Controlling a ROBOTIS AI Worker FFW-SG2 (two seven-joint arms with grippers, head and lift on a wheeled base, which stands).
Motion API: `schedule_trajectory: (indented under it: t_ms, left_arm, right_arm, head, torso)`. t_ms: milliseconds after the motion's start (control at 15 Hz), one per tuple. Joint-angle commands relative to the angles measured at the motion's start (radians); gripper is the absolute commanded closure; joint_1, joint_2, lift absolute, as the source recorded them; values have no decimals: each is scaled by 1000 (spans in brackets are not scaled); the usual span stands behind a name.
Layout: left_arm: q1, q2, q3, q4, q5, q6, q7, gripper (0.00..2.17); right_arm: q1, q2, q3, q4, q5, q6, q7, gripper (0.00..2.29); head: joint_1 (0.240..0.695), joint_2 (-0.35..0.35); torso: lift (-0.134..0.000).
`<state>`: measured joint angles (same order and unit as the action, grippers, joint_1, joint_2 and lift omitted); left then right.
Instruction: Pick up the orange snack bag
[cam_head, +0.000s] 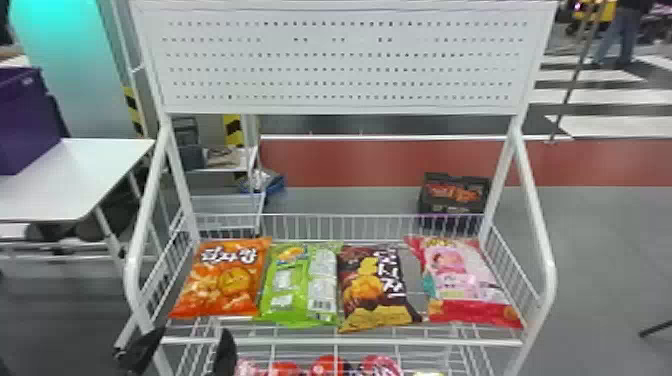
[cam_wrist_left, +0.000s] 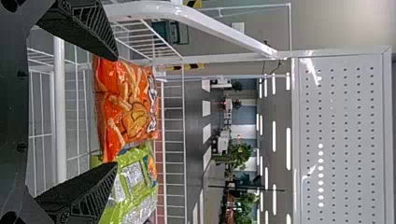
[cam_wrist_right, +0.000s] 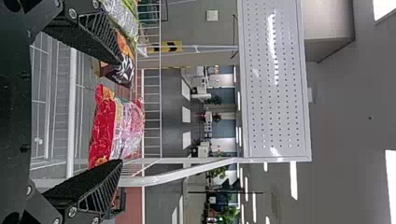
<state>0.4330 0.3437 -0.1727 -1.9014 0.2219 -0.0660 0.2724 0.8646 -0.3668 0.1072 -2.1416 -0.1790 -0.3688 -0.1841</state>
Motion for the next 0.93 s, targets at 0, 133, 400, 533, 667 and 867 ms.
schedule_trajectory:
  t_ms: [0, 133, 400, 533, 667, 867]
  left_arm:
    - [-95, -11, -19, 62, 14, 59, 1, 90]
    - [-155, -20, -19, 96, 56, 93, 2, 93]
    - [-266, -45, -30, 182, 68, 160, 2, 93]
    - [-327, -54, -47, 228, 68, 206, 5, 93]
    - [-373, -60, -65, 257, 67, 234, 5, 93]
    - [-415, -68, -77, 318, 67, 243, 5, 110]
  right_arm:
    - [1, 2, 3, 0, 3, 0, 0, 144]
    - [-1, 3, 6, 2, 4, 0, 0, 144]
    - [-2, 3, 11, 2, 9, 0, 0, 144]
    - [-2, 3, 14, 2, 15, 0, 0, 144]
    - [1, 2, 14, 2, 15, -9, 0, 144]
    - [2, 2, 12, 0, 15, -12, -2, 144]
  head:
    - [499, 0]
    - [499, 0]
    - [499, 0]
    - [499, 0]
    - [499, 0]
    - [499, 0]
  torso:
    - [0]
    - [0]
    - [0]
    - [0]
    - [0]
    - [0]
